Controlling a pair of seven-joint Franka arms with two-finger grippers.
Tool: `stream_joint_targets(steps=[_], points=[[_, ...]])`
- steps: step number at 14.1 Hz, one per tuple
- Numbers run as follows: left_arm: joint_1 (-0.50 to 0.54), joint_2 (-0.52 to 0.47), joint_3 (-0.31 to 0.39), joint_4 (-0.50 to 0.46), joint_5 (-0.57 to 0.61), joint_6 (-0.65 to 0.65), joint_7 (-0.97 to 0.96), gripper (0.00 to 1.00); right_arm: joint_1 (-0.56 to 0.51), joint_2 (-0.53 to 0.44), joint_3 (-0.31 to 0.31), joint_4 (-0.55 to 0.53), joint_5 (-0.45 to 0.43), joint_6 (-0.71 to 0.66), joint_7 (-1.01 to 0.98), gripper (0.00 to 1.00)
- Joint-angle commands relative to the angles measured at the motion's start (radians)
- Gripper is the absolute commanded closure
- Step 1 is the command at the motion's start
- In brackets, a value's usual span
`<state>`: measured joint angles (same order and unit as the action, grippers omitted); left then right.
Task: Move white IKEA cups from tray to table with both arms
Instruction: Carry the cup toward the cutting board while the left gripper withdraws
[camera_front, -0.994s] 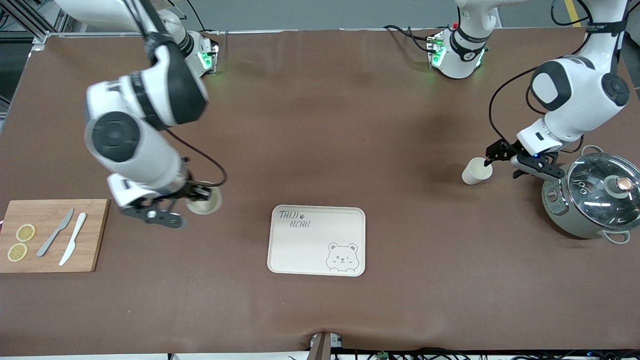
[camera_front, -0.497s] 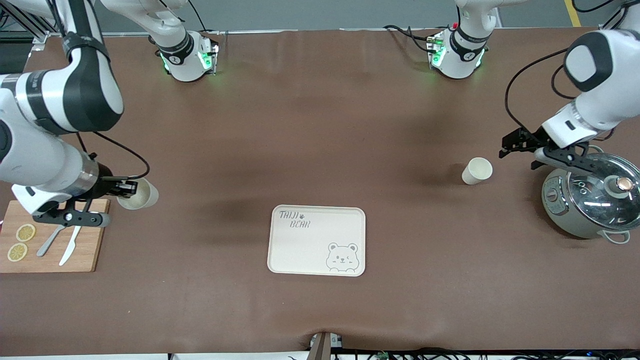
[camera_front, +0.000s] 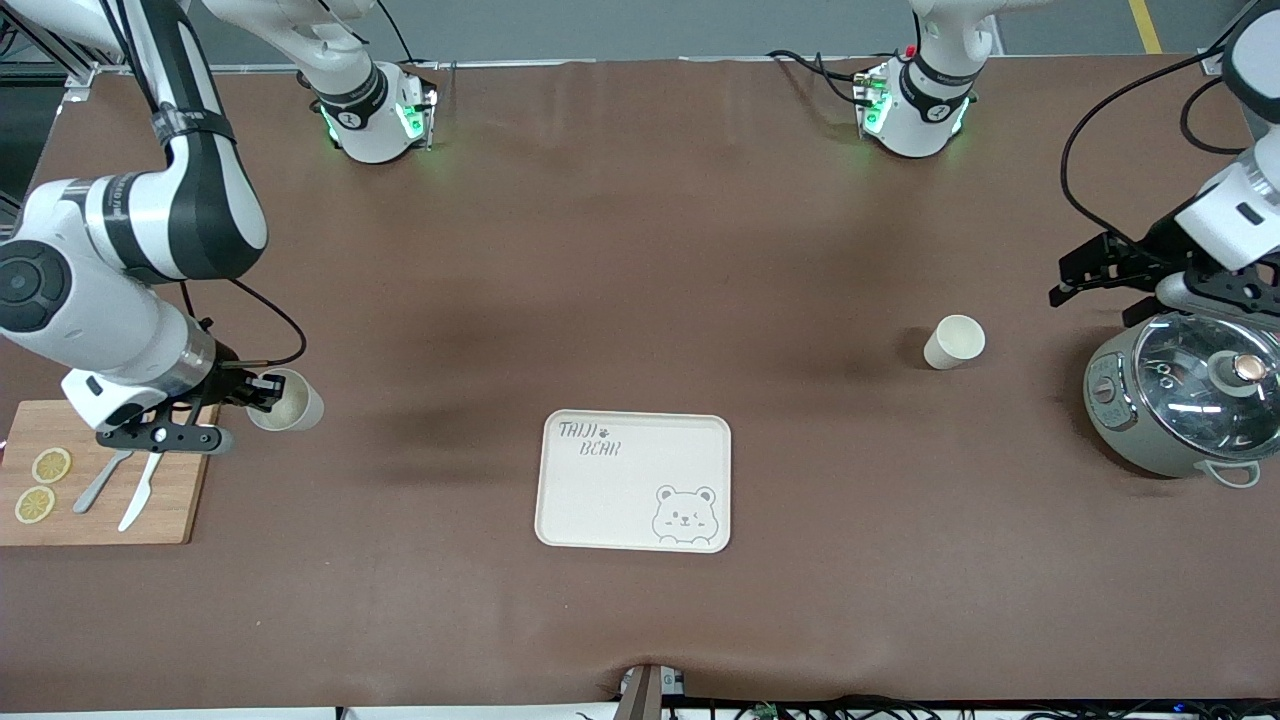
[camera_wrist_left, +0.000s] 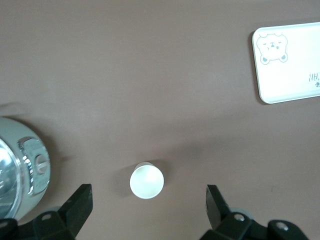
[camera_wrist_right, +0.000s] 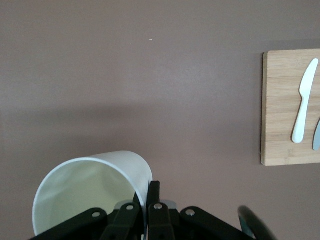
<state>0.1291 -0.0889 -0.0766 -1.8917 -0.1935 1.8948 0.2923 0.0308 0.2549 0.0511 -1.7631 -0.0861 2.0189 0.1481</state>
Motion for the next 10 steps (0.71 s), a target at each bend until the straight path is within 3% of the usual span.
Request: stream_joint_targets(steps=[1,6,10], points=[[-0.005,0.046,-0.011,0.138,0.071,-0.104,-0.100,0.00,-0.037,-0.074,0.015,-0.177,0.019,0.148,-0.031,1.00],[-0.012,0.057,-0.028,0.262,0.071,-0.204,-0.203,0.00,-0.042,-0.066,0.013,-0.331,0.019,0.378,-0.039,1.00],[-0.012,0.126,-0.077,0.394,0.072,-0.276,-0.310,0.00,-0.048,-0.042,0.010,-0.338,0.019,0.420,-0.042,1.00]])
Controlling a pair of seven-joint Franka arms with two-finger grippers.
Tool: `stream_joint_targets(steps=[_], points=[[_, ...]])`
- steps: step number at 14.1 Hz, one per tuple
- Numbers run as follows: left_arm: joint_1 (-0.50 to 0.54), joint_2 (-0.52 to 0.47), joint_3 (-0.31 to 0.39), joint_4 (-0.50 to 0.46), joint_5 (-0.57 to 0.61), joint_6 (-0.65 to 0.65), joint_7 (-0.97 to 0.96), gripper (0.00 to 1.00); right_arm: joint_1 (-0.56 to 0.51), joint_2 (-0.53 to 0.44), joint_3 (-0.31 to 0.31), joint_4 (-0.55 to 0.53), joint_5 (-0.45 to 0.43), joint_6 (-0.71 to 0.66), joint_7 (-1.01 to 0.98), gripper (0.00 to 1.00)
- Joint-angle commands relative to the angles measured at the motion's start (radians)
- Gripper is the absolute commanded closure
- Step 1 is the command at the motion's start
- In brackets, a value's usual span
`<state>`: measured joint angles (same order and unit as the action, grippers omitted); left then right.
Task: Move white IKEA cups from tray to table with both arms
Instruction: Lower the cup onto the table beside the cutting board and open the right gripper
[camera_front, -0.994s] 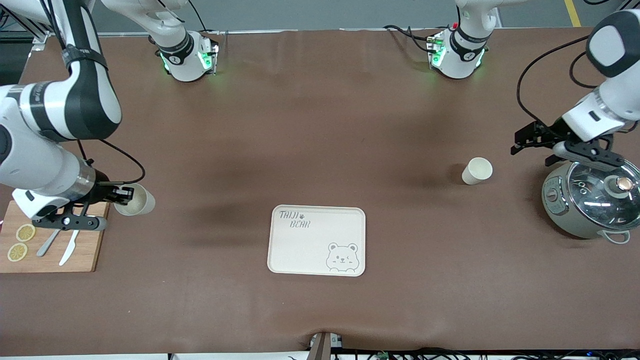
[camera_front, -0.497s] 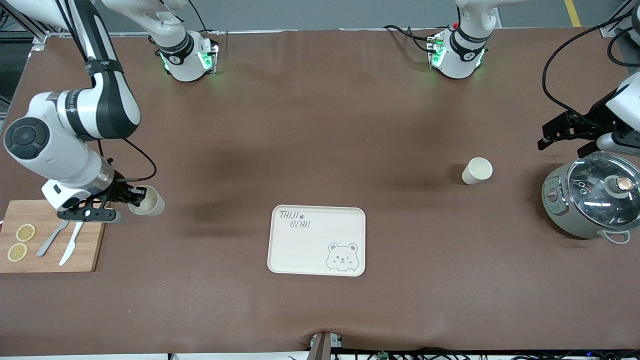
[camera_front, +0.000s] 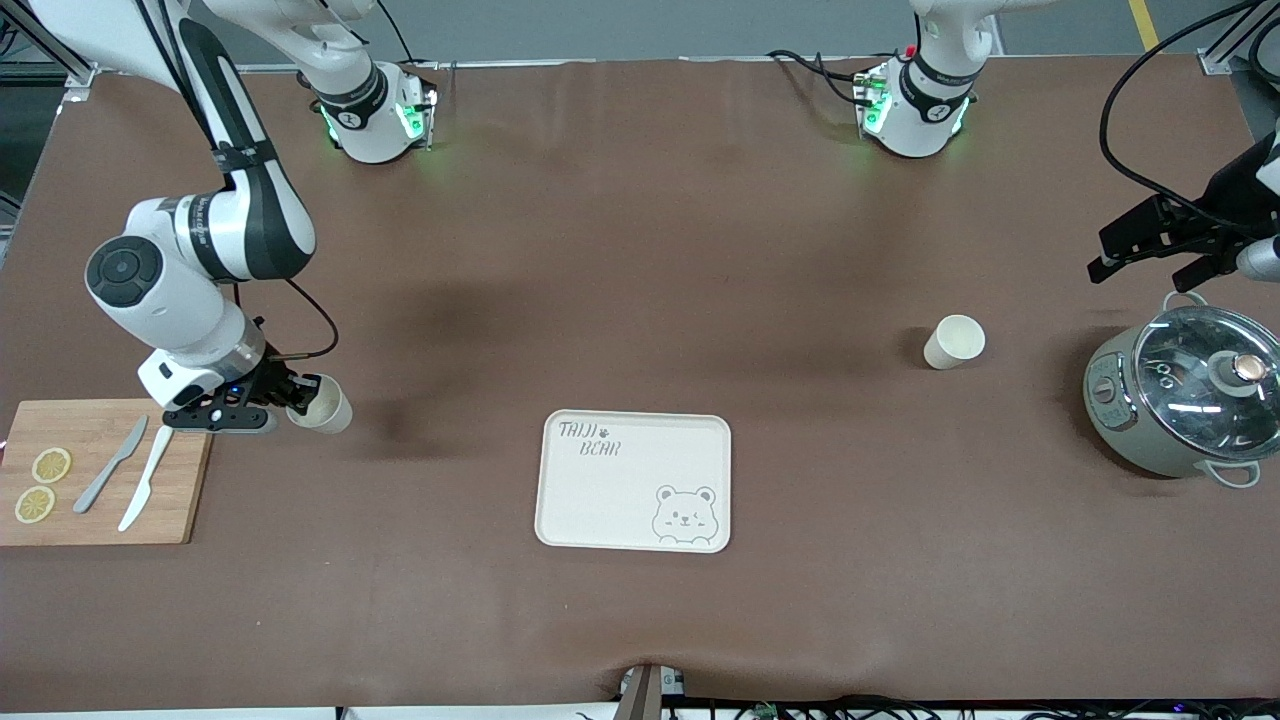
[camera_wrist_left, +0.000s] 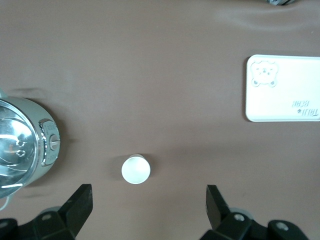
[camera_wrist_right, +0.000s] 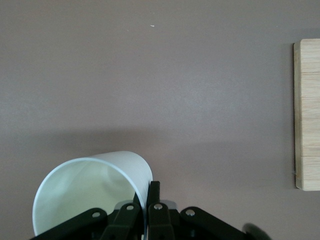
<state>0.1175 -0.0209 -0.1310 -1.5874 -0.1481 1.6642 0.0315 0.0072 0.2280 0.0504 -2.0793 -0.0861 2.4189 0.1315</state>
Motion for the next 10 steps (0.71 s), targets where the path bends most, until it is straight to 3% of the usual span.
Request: stream_joint_targets(steps=[1,7,9,10], points=[[-0.001,0.059,-0.031,0.093,0.028,-0.046,-0.073,0.00,-0.036,-0.001,0.011,-0.022,0.019,0.034,-0.027,1.00],[-0.013,0.059,-0.053,0.130,0.091,-0.075,-0.094,0.00,-0.050,0.097,0.011,-0.022,0.017,0.158,-0.047,1.00],[-0.076,0.056,-0.018,0.132,0.113,-0.077,-0.094,0.00,-0.050,0.135,0.011,-0.022,0.017,0.210,-0.047,1.00],[-0.125,0.056,0.044,0.130,0.119,-0.080,-0.094,0.00,-0.049,0.154,0.011,-0.022,0.016,0.229,-0.047,1.00]])
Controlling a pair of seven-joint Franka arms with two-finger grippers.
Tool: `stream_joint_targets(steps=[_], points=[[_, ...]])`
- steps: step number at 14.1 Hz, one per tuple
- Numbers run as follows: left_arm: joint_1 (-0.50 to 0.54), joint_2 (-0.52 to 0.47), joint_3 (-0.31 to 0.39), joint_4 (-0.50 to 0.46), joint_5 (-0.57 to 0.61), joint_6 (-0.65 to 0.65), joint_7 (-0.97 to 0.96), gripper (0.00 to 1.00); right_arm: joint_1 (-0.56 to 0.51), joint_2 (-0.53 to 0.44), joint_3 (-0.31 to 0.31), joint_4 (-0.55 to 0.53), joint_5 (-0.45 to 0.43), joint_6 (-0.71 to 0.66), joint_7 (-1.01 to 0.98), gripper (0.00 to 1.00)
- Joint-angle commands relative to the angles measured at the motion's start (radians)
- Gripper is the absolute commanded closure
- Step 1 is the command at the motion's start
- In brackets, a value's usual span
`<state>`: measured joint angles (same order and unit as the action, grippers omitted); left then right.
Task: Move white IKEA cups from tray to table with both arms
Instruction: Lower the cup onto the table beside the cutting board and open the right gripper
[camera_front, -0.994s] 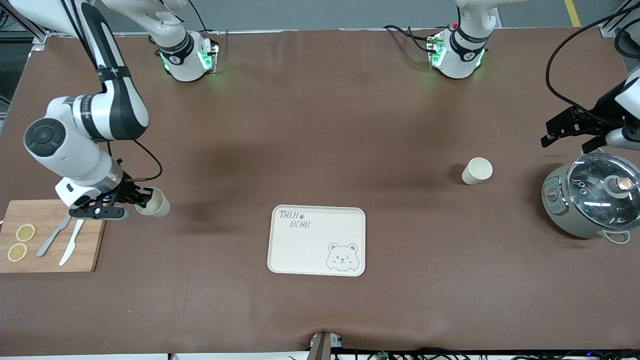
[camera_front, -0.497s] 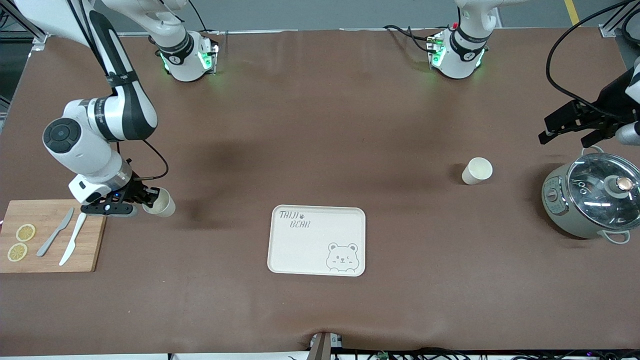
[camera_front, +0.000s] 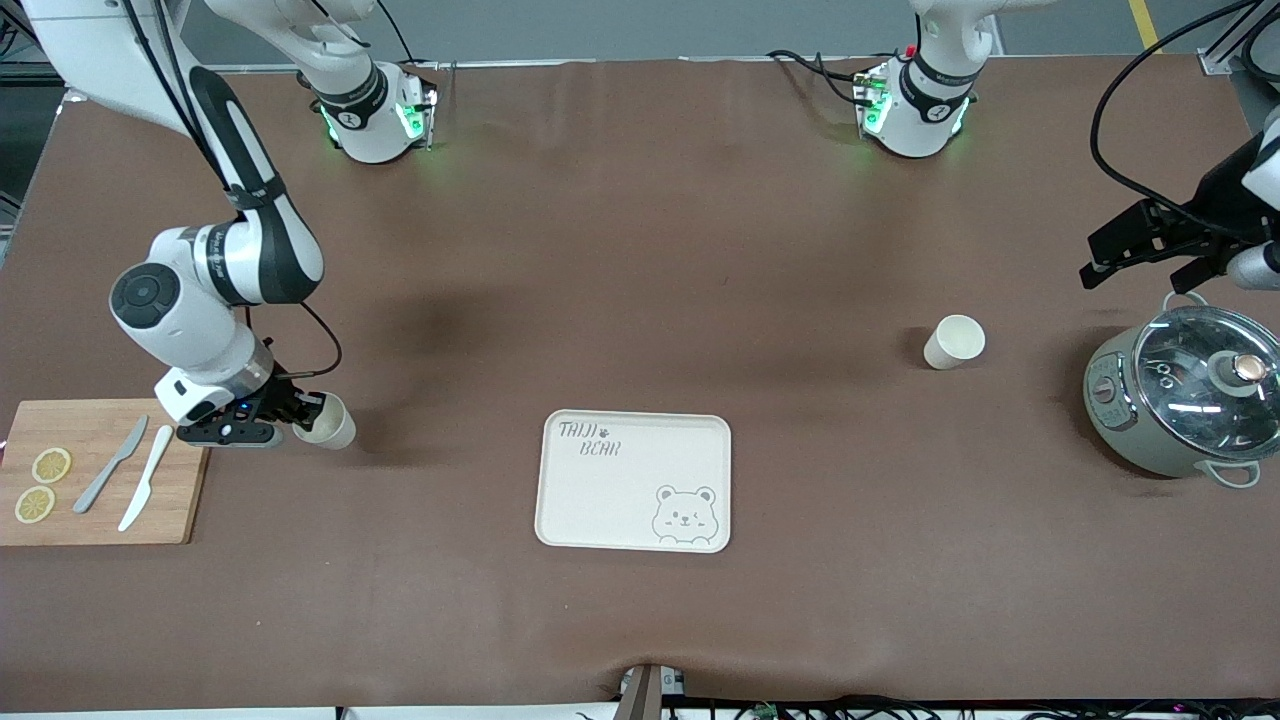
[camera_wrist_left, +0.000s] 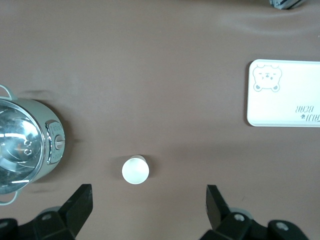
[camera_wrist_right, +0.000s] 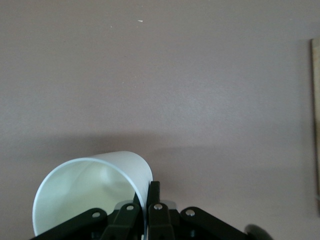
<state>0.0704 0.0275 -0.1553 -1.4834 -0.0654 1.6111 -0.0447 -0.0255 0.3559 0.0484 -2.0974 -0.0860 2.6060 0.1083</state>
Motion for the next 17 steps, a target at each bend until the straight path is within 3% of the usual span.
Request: stream_joint_targets(steps=[1,13,17], points=[[-0.101,0.006,0.100,0.028,0.032,-0.031,-0.018,0.00,-0.016,0.032,0.013,-0.004,0.015,0.051,-0.024,1.00],[-0.127,0.003,0.120,0.028,0.042,-0.051,-0.014,0.00,-0.017,0.087,0.013,-0.003,0.015,0.125,-0.022,1.00],[-0.153,0.023,0.119,0.026,0.136,-0.083,-0.001,0.00,-0.019,0.095,0.013,-0.003,0.015,0.138,-0.021,1.00]])
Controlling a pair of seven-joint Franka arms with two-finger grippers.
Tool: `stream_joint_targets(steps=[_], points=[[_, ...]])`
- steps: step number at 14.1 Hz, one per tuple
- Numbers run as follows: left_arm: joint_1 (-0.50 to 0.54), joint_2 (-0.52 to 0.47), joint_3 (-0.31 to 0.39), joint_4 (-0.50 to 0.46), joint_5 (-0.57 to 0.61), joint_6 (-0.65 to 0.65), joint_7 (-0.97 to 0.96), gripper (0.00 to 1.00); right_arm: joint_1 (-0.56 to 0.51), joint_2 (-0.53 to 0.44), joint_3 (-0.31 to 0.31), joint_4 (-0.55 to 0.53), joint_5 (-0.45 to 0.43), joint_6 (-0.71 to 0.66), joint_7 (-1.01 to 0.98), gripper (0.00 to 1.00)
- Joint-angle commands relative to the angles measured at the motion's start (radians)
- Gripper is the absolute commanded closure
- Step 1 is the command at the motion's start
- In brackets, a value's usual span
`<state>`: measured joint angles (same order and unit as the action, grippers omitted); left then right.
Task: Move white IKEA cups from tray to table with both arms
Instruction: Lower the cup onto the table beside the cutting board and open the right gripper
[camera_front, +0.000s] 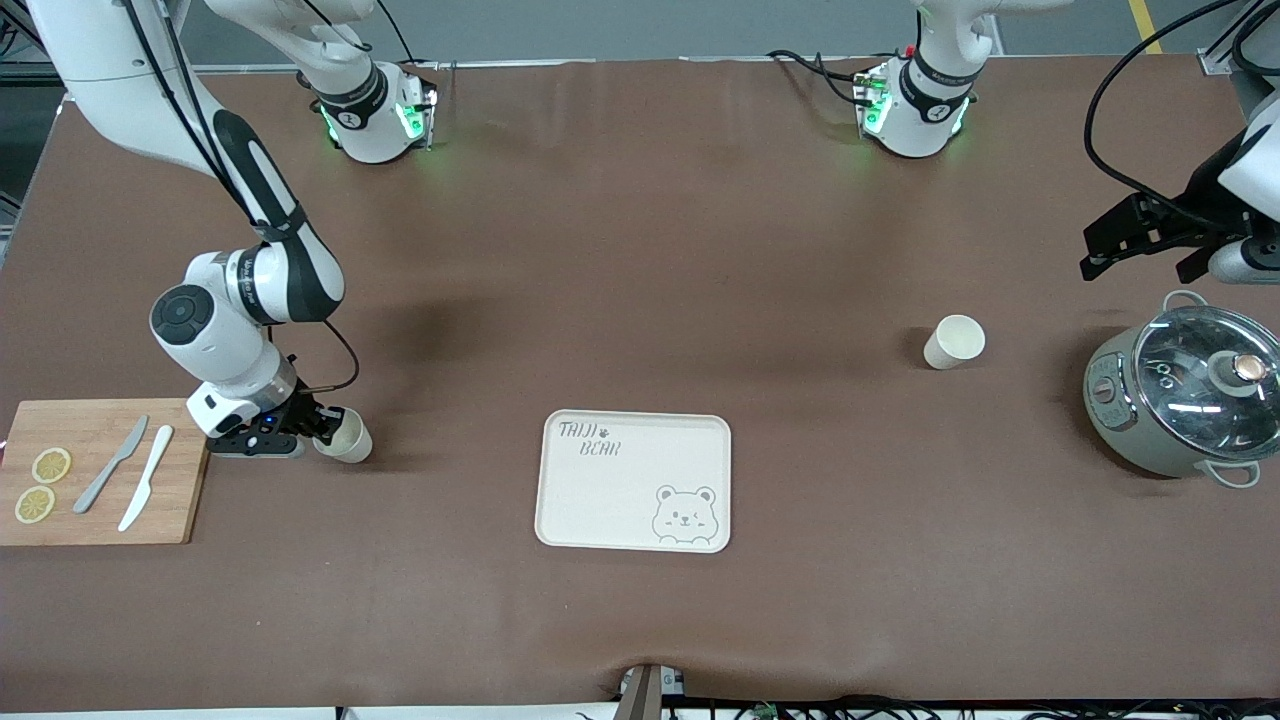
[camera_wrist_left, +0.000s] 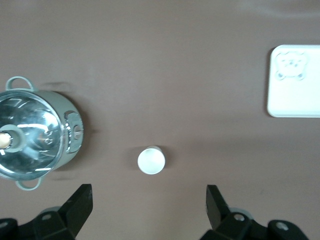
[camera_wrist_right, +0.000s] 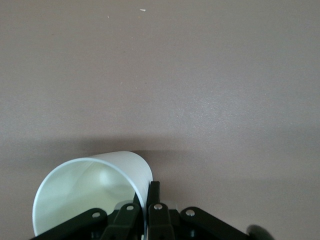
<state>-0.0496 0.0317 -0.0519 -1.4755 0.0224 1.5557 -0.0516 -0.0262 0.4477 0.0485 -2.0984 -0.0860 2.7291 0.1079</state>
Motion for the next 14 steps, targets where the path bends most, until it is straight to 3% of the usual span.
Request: stream_joint_targets(steps=[1,2,4,5,6,11,14], points=[[-0.035,0.022,0.012,0.018,0.054,-0.034,0.015,0.00,-0.018,0.003,0.013,-0.002,0.015,0.015,-0.020,0.91],[-0.035,0.033,0.010,0.017,0.054,-0.039,0.036,0.00,-0.018,0.003,0.013,-0.002,0.015,0.015,-0.020,0.68],[-0.035,0.049,0.009,0.017,0.054,-0.046,0.056,0.00,-0.021,0.003,0.013,-0.002,0.015,0.015,-0.020,0.33],[-0.036,0.054,0.007,0.015,0.054,-0.048,0.064,0.00,-0.021,0.003,0.013,0.000,0.015,0.015,-0.020,0.22],[-0.039,0.068,0.006,0.015,0.054,-0.058,0.070,0.00,-0.021,0.003,0.013,0.000,0.015,0.014,-0.020,0.00],[-0.047,0.076,0.006,0.014,0.053,-0.083,0.084,0.00,-0.021,-0.009,0.014,0.003,0.015,0.000,-0.020,0.00],[-0.045,0.076,0.006,0.015,0.053,-0.083,0.084,0.00,-0.021,-0.064,0.016,0.032,0.015,-0.138,-0.024,0.00]])
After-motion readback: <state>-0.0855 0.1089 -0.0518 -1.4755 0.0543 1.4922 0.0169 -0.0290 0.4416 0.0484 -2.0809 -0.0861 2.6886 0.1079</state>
